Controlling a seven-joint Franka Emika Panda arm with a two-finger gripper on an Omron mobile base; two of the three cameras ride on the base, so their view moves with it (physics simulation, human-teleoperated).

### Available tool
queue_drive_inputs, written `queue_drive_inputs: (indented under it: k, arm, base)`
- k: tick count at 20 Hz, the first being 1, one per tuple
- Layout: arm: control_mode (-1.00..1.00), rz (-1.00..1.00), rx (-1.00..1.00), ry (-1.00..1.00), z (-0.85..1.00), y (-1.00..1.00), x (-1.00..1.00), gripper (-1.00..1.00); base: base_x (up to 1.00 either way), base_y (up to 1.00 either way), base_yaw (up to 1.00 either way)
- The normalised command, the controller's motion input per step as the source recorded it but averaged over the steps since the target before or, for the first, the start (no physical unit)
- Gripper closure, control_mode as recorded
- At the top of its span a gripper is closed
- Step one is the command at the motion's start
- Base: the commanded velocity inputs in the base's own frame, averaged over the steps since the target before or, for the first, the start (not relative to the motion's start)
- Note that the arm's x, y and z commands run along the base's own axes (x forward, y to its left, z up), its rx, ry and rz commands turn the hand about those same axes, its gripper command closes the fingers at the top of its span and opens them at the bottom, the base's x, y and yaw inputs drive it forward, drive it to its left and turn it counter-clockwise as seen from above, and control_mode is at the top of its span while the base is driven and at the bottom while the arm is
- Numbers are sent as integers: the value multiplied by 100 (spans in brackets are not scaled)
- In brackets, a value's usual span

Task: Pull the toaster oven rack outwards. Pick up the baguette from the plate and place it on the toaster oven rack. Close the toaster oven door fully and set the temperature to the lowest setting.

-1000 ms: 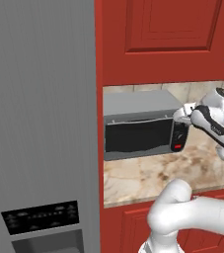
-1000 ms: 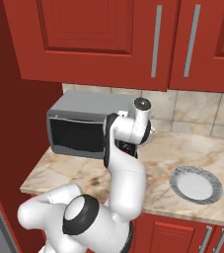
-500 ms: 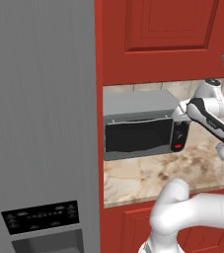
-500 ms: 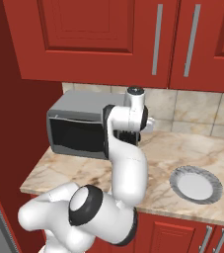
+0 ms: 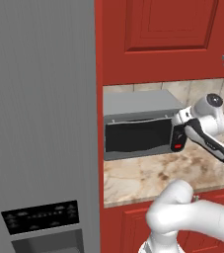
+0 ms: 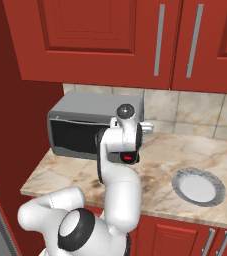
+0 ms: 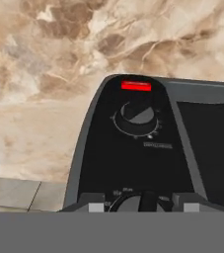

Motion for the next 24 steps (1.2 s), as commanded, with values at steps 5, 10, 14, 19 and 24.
queue_drive_inputs:
  k: [5, 10, 14, 19, 24]
  arm:
    - [-100, 0, -22, -77, -5, -1, 17, 100]
    - [-100, 1, -30, -75, 0, 0, 24, 100]
    - [-100, 5, -45, -68, 0, 0, 33, 100]
    - [-100, 13, -53, -63, 0, 0, 39, 100]
    - [-100, 20, -51, -55, 0, 0, 60, 100]
  base:
    - [0, 0, 0]
    - [0, 0, 0]
    - [0, 0, 0]
    - [0, 0, 0]
    - [0, 0, 0]
